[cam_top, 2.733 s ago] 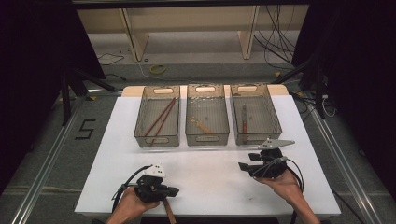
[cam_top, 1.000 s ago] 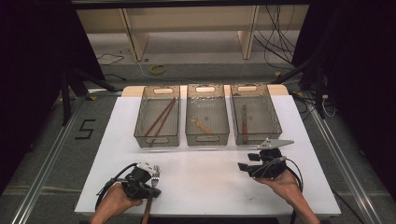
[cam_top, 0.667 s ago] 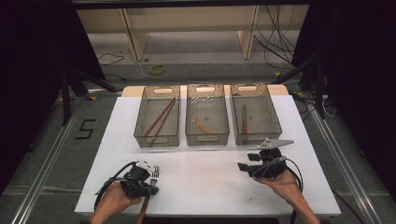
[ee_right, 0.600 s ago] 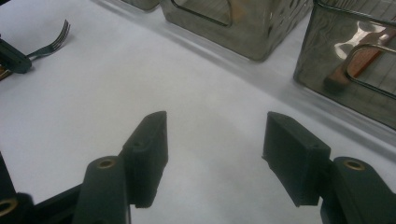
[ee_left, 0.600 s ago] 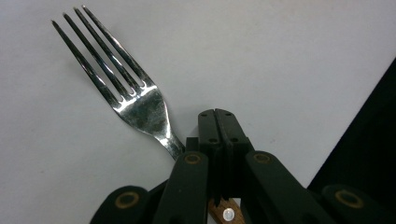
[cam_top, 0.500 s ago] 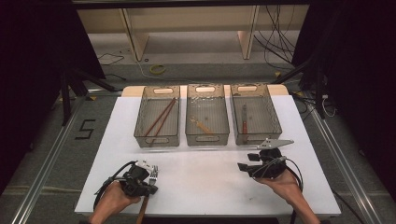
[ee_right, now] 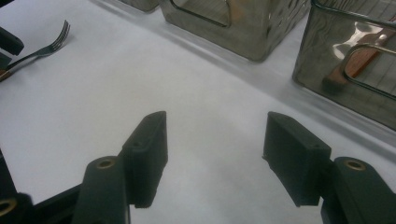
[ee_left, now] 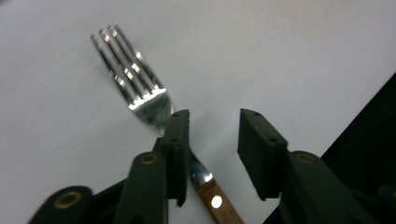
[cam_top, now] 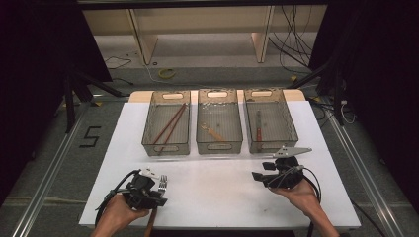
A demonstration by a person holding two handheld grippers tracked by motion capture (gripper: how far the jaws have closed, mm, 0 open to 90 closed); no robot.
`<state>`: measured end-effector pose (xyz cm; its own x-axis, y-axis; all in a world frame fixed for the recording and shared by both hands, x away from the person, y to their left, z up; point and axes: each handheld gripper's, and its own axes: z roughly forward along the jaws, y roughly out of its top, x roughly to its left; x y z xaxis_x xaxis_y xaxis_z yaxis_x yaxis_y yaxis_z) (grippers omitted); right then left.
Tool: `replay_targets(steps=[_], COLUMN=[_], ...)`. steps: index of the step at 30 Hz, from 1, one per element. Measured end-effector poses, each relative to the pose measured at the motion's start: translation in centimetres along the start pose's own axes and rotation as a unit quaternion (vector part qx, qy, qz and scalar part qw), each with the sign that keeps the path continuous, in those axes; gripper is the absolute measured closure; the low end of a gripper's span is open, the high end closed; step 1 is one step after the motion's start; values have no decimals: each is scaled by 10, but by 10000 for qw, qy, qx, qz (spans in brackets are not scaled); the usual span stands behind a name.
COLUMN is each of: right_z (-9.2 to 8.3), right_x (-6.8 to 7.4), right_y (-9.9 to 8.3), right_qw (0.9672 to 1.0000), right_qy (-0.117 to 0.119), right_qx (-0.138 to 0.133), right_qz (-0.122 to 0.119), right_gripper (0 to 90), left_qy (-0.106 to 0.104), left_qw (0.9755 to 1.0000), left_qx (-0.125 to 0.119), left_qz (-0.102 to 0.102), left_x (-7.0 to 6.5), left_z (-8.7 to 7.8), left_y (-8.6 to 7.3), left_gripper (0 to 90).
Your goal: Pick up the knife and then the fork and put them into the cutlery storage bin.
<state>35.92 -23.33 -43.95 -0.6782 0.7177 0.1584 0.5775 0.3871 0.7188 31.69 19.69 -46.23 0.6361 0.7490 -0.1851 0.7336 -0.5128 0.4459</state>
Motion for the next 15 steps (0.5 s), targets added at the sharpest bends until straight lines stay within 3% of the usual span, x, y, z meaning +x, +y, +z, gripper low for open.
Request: replay_targets(steps=[4, 7, 15], right_z=[0, -1, -1], right_x=[0, 1, 1], right_y=[0, 1, 1], right_qw=[10000, 10000, 10000], right_qy=[-5, -3, 18], right_qx=[-30, -42, -48], right_qz=[5, -3, -7], right_gripper=[399, 396, 392], left_qy=[79, 135, 241], left_qw=[9998, 9996, 9989], left_qx=[44, 148, 289], left_qz=[-180, -188, -286], left_x=[-1, -3, -2], left_z=[-1, -1, 3], left_y=[-9, -11, -13], left_gripper=[483, 428, 358])
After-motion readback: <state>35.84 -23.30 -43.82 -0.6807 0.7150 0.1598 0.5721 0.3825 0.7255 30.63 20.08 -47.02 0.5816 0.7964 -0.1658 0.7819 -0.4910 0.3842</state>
